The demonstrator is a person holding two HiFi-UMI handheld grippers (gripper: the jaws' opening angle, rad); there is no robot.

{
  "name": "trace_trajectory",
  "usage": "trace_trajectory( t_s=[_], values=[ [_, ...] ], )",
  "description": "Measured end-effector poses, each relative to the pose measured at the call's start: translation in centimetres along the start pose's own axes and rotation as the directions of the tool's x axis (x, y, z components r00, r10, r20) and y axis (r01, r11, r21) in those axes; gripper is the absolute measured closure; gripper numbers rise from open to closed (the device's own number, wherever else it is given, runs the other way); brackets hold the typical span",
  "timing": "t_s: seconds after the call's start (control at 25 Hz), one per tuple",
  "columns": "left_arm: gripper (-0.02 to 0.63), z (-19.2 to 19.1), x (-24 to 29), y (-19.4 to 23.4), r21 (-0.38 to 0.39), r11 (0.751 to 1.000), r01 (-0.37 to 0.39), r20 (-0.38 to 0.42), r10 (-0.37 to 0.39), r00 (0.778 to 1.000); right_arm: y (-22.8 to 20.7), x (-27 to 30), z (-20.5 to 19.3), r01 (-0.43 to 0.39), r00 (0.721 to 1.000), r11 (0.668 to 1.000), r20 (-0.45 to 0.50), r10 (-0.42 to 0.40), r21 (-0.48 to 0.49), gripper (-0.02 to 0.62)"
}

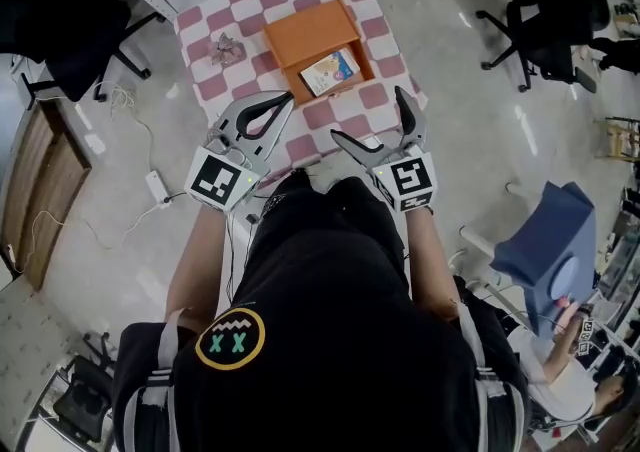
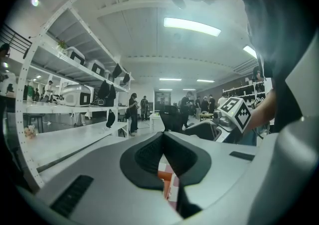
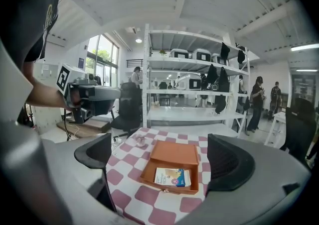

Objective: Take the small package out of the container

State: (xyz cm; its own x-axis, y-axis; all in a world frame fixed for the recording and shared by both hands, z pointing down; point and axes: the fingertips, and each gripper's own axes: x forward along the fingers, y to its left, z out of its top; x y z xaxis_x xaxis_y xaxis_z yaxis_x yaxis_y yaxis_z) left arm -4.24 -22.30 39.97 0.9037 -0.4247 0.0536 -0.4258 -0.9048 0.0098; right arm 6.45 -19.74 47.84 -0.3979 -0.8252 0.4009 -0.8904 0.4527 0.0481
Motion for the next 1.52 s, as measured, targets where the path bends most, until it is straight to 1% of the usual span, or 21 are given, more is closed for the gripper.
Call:
trace_trajectory(
  t_s=[0.2, 0.4, 0.56, 0.72, 0.84, 0.92, 1.0, 1.08, 1.16, 1.24, 1.4, 1.52],
  values=[
    [0.589, -0.3, 0.8, 0.1, -0.002, 1.000, -0.012, -0.017, 0.012, 1.000, -1.3, 1.7, -1.8, -0.022, 0.999, 1.000, -0.034, 0.023, 0.014, 0.000],
    [0.589, 0.6, 1.3, 0.6, 0.013, 0.998, -0.065, -0.022, 0.065, 0.998, -3.1, 4.2, -3.6, -0.060, 0.996, 0.998, -0.065, 0.061, 0.011, 0.000],
    [0.589, 0.9, 2.0, 0.4, 0.020, 0.996, -0.091, -0.041, 0.092, 0.995, -5.0, 6.7, -5.5, -0.092, 0.991, 0.996, -0.100, 0.092, 0.006, 0.000],
    [0.589, 1.1, 2.6, 0.2, 0.028, 0.994, -0.106, -0.049, 0.107, 0.993, -6.6, 9.7, -7.3, -0.122, 0.983, 0.992, -0.134, 0.126, 0.042, 0.000],
    [0.589, 1.0, 2.9, -0.1, 0.026, 0.993, -0.118, -0.061, 0.119, 0.991, -7.5, 11.8, -9.1, -0.145, 0.972, 0.986, -0.175, 0.157, 0.082, 0.000],
    [0.589, 0.9, 3.0, -0.1, 0.023, 0.991, -0.130, -0.069, 0.131, 0.989, -7.8, 13.3, -10.6, -0.169, 0.958, 0.978, -0.213, 0.192, 0.124, 0.000],
    [0.589, 0.9, 3.1, 0.0, 0.022, 0.989, -0.144, -0.075, 0.145, 0.987, -8.1, 14.8, -12.1, -0.192, 0.938, 0.963, -0.252, 0.237, 0.190, 0.000],
    [0.589, 0.9, 3.2, 0.2, 0.022, 0.987, -0.159, -0.079, 0.160, 0.984, -8.5, 16.2, -13.7, -0.199, 0.917, 0.943, -0.289, 0.276, 0.267, 0.000],
    [0.589, 0.8, 3.1, 0.4, 0.021, 0.984, -0.176, -0.082, 0.177, 0.981, -8.8, 17.2, -15.1, -0.198, 0.897, 0.926, -0.322, 0.304, 0.322, 0.000],
    [0.589, 0.8, 2.8, 0.7, 0.019, 0.981, -0.194, -0.089, 0.195, 0.977, -8.8, 18.0, -16.5, -0.199, 0.877, 0.917, -0.355, 0.325, 0.346, 0.000],
    [0.589, 0.4, 2.5, 1.4, 0.014, 0.974, -0.228, -0.099, 0.228, 0.969, -8.8, 19.0, -18.4, -0.200, 0.839, 0.917, -0.422, 0.343, 0.346, 0.000],
    [0.589, 0.3, 2.5, 1.5, 0.008, 0.970, -0.243, -0.104, 0.243, 0.964, -8.4, 19.6, -19.5, -0.204, 0.808, 0.910, -0.463, 0.364, 0.360, 0.000]
  ],
)
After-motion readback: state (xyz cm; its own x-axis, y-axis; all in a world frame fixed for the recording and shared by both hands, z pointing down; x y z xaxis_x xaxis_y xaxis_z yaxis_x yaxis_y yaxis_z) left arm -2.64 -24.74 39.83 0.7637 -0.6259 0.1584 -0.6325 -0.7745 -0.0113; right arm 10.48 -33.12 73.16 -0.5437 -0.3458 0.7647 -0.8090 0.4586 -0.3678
